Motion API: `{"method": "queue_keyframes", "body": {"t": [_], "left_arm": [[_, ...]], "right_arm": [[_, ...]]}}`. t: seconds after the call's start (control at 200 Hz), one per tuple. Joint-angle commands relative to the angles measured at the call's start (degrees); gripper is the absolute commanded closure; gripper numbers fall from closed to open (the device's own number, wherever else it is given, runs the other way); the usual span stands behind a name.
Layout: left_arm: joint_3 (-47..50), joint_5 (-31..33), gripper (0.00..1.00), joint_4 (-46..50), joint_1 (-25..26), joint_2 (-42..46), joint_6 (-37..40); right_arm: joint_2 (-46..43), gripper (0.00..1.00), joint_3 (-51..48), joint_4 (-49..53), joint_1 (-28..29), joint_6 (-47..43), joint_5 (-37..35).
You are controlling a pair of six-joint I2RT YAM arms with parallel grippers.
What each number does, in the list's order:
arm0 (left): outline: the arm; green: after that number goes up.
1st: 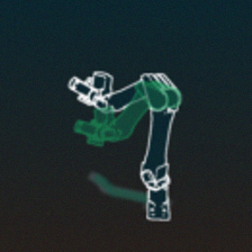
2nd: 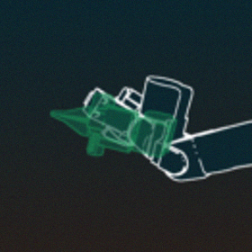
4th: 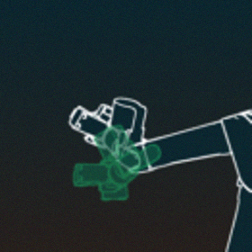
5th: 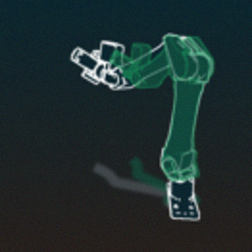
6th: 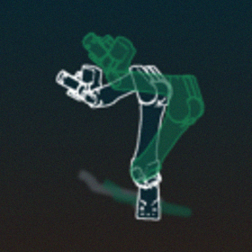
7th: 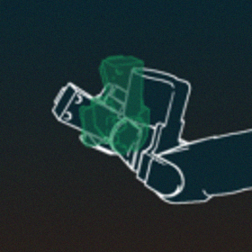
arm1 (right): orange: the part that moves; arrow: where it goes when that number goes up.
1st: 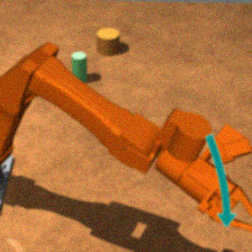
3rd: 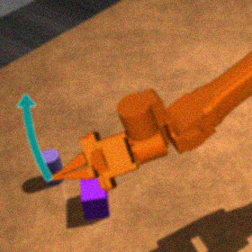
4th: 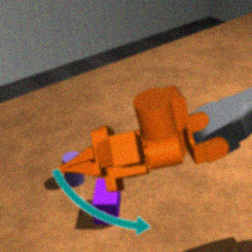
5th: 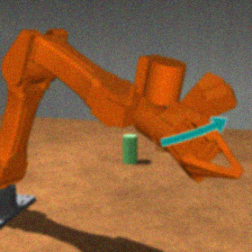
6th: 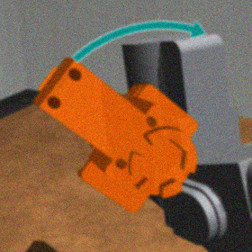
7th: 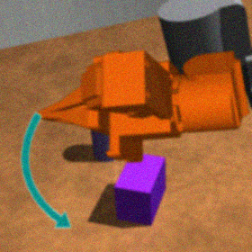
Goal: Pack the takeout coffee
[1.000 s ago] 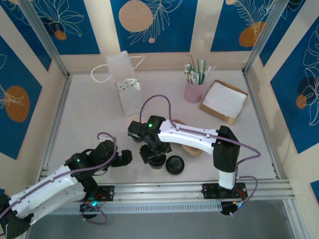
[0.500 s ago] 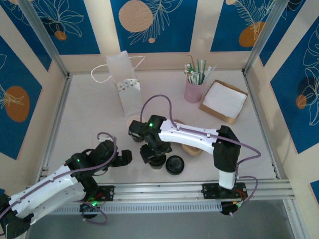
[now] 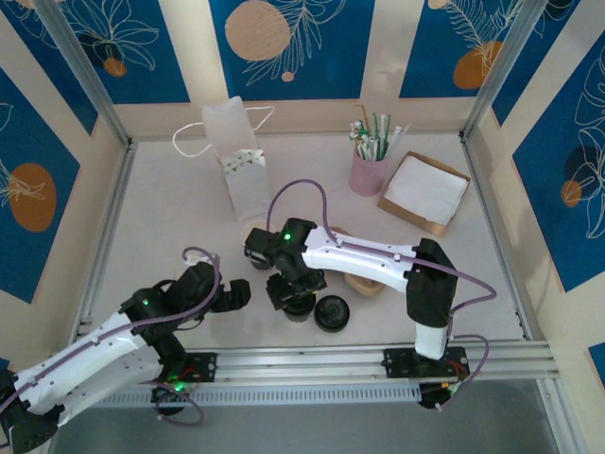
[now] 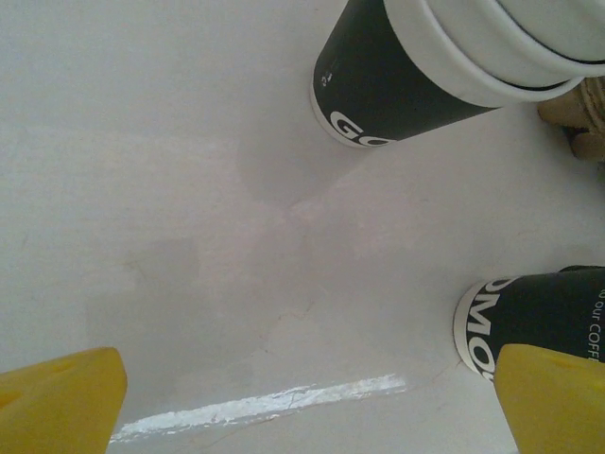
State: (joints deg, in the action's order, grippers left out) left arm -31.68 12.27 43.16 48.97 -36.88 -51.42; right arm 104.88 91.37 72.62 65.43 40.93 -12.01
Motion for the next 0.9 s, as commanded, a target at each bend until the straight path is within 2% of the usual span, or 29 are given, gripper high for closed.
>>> {"method": "queue_keyframes", "body": {"t": [0.0, 0.225, 0.34, 0.53, 0.73, 0.895], "left_arm": [[-1.81, 1.35, 0.00, 2.11, -0.62, 0.09, 1.58], [-2.82, 1.70, 0.00, 2.70, -0.72, 0.06, 2.08], [-4.17, 1.83, 0.00, 3.35, -0.72, -0.28, 2.97], [-10.14, 0.57, 0.02, 5.49, -0.55, -3.02, 5.94], [-21.51, 0.88, 0.07, 8.26, 1.13, -8.64, 9.33], [-31.19, 2.45, 0.09, 9.43, 3.94, -15.29, 12.19]], "right_arm": [[-3.69, 0.23, -0.37, 0.64, -0.33, 0.13, 0.54], [-10.43, 0.23, -0.57, 0.04, -2.01, 0.21, 0.33], [-15.37, 0.23, -1.84, 1.04, -5.07, 0.14, -1.26], [-24.84, 0.24, -6.44, 2.97, -13.97, -1.41, -2.97], [-32.68, 0.24, -9.83, 4.31, -23.56, -4.25, -1.91], [-38.08, 0.24, -12.22, 6.98, -34.99, -7.03, -3.99]]}}
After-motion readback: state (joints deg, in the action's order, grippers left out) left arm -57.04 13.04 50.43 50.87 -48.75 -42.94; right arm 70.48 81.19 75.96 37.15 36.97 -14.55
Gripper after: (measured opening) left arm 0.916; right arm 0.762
